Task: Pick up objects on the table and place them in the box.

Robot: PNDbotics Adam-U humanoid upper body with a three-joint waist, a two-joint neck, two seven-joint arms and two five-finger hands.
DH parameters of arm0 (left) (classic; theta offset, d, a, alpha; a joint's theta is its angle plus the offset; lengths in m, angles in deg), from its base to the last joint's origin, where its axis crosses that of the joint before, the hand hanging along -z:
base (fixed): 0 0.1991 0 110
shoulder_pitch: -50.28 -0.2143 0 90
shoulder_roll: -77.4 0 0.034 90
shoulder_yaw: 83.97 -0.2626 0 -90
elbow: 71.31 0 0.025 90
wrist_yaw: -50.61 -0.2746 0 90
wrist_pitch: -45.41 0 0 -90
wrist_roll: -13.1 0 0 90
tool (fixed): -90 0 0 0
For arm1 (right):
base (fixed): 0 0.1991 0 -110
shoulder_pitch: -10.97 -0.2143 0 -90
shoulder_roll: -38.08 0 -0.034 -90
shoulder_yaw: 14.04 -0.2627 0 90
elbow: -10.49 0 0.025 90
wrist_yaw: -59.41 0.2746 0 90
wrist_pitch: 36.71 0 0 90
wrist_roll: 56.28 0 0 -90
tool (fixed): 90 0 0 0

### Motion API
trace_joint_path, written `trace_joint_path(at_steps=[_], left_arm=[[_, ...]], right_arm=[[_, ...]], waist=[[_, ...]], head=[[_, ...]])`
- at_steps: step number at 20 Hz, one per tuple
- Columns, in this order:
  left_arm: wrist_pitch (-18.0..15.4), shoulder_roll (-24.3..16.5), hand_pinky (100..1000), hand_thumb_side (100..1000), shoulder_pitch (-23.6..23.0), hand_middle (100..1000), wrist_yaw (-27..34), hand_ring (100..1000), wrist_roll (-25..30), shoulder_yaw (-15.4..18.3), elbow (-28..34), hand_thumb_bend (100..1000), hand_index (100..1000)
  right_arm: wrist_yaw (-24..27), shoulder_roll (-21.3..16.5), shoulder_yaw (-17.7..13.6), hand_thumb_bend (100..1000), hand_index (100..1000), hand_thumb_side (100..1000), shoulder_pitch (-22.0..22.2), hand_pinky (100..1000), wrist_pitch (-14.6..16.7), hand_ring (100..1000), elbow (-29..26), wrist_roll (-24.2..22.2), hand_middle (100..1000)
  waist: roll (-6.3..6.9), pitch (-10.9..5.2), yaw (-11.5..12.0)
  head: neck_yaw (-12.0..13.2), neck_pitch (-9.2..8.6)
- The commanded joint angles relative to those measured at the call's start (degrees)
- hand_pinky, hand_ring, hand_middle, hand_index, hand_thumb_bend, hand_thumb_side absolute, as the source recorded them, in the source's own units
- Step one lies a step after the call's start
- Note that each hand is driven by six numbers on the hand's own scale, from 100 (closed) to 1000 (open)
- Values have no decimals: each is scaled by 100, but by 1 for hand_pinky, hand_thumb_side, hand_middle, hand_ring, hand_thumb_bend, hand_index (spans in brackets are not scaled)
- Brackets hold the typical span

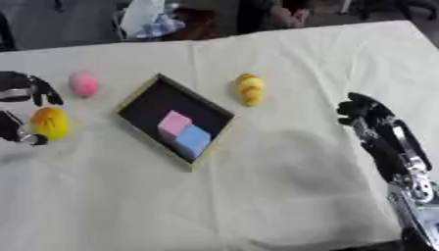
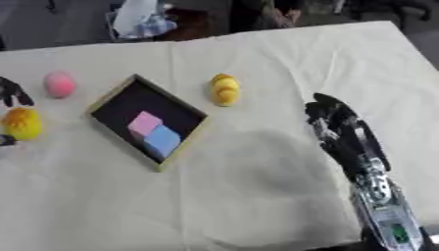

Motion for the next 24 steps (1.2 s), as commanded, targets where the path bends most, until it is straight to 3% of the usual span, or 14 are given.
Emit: trace_joint_path(at_steps=[1,10,14,19,24], left_arm=[[30,-214,763,236,59,740,-120,708,-105,167,-163,509,846],[141,-57,756,229,80,736,-439,698,-305,367,-731,497,849],[224,58,752,172,121,737,-618,696,-705,440,-873,491,850],[356,148,752,164,169,737,-851,694,-1440,476,-929,486,851],[412,183,753,160,197,734,-838,690,-1721,513,-902,469,849]], right_arm=[[-19,-126,-45,100,853,488,-46,796,3,806,-73,23,725],[-18,-120,-45,100,854,489,-48,797,4,807,-71,17,725],[-17,-115,-43,100,854,489,-51,797,4,807,-69,14,725],[-15,-112,-47,100,854,488,-63,797,7,807,-72,14,725],[-14,-103,-43,100,854,488,-68,798,6,807,-70,6,725]], waist=[[-34,-124,13],[-43,-127,10],[-46,-123,-8],[-59,-108,-28],[-61,-100,-32]], head=[[53,27],[115,22],[135,3],[126,-8],[106,0]])
